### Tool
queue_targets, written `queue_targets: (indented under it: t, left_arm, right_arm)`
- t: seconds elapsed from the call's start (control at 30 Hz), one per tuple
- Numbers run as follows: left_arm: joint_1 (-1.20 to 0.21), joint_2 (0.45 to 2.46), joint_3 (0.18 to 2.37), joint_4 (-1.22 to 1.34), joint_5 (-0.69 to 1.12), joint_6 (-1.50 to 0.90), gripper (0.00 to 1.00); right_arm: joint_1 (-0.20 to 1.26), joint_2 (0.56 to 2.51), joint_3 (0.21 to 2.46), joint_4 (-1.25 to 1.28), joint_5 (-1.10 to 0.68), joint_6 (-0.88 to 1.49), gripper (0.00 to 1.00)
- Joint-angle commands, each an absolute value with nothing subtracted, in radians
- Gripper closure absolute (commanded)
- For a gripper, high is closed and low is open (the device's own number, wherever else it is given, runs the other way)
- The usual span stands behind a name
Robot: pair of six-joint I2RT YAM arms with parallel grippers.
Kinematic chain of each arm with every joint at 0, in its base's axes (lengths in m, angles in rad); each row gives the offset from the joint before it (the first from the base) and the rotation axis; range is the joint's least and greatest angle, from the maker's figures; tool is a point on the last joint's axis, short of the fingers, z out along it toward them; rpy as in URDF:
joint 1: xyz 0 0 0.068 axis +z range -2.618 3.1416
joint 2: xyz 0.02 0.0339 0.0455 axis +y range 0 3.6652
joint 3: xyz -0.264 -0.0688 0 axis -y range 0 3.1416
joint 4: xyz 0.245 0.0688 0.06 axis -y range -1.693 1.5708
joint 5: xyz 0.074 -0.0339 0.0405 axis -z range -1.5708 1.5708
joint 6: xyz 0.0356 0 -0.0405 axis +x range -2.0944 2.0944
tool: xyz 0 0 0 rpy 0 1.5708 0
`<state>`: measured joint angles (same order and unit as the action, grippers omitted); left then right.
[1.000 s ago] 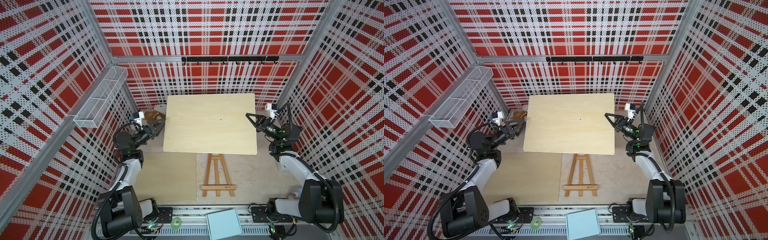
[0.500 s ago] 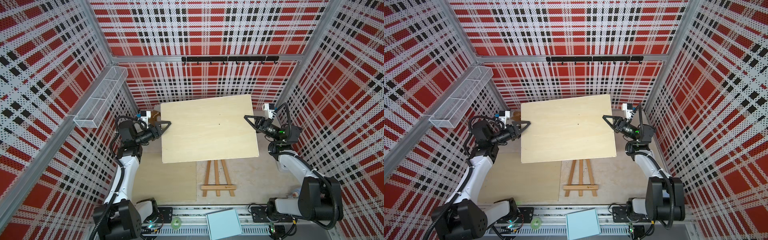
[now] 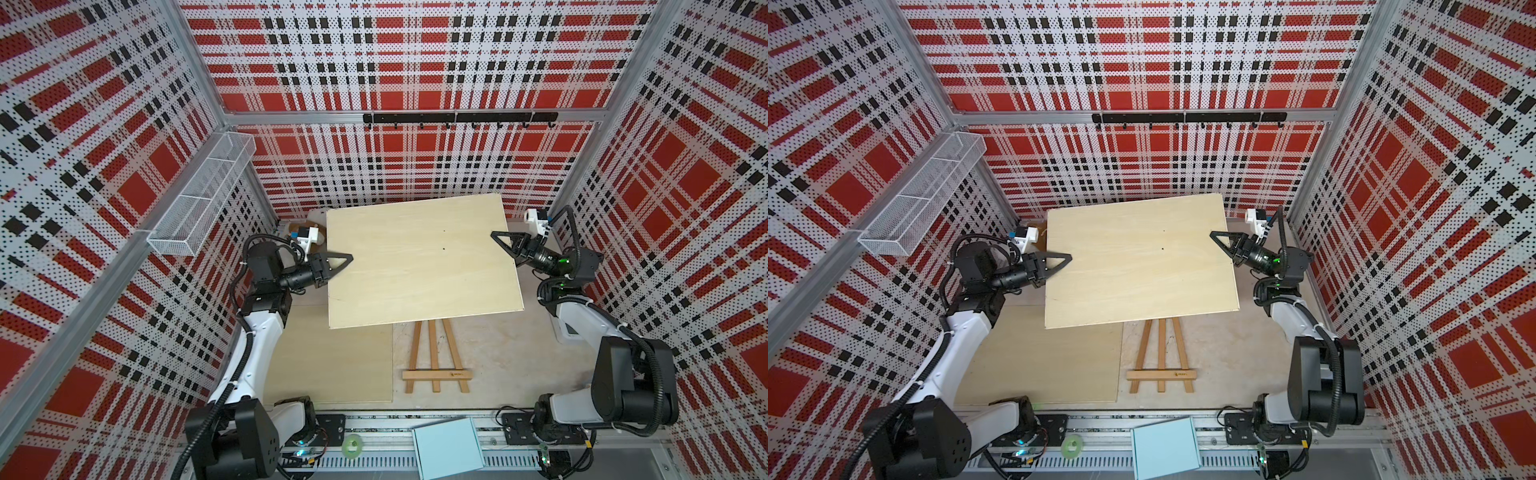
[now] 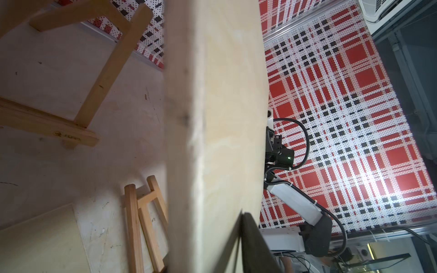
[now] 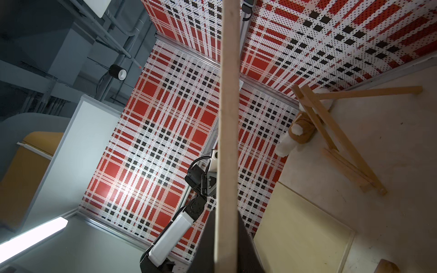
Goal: Disassemble the easel
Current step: Place the drawing board at the corner of the board.
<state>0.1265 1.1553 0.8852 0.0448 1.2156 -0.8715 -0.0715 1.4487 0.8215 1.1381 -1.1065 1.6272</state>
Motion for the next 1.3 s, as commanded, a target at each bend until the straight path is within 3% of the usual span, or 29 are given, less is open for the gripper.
queue_targets:
  t: [0.0,0.17,0.3,0.4,0.6,0.77,0.9,1.03,1.27]
  left_arm:
    - [0.089,1.127,0.893,0.107,1.246,-0.920,0.76]
    - [0.060,1.133,0.910,0.109,1.257,-0.948,0.94]
    - [0.051,1.127,0.904,0.134,1.239,-0.974,1.00]
    - [0.043,1.129,0.876,0.242,1.212,-1.063,1.00]
    - [0.003,1.187,0.743,0.816,1.090,-1.504,1.00]
    - [-0.009,1.332,0.709,1.333,1.039,-1.867,1.00]
    - [-0.019,1.331,0.715,1.295,1.023,-1.826,1.00]
    - [-0.020,1.341,0.735,1.296,1.012,-1.833,1.00]
    - [-0.031,1.338,0.772,1.246,0.974,-1.802,1.00]
  right_arm:
    - [-0.091,1.493,0.909,1.351,-0.977,1.729,1.00]
    - [-0.098,1.578,0.977,1.418,-1.059,1.767,1.00]
    - [-0.097,1.594,0.995,1.398,-1.063,1.740,1.00]
    - [-0.098,1.584,0.991,1.336,-1.055,1.689,0.85]
    - [-0.100,1.551,0.987,1.185,-1.030,1.566,0.61]
    - [-0.102,1.496,1.004,0.984,-1.002,1.419,0.51]
    - [-0.118,1.391,1.042,0.576,-0.929,1.141,0.47]
    - [-0.123,1.273,1.124,0.084,-0.736,0.808,0.40]
    - [-0.156,1.103,1.079,-0.010,-0.534,0.787,0.33]
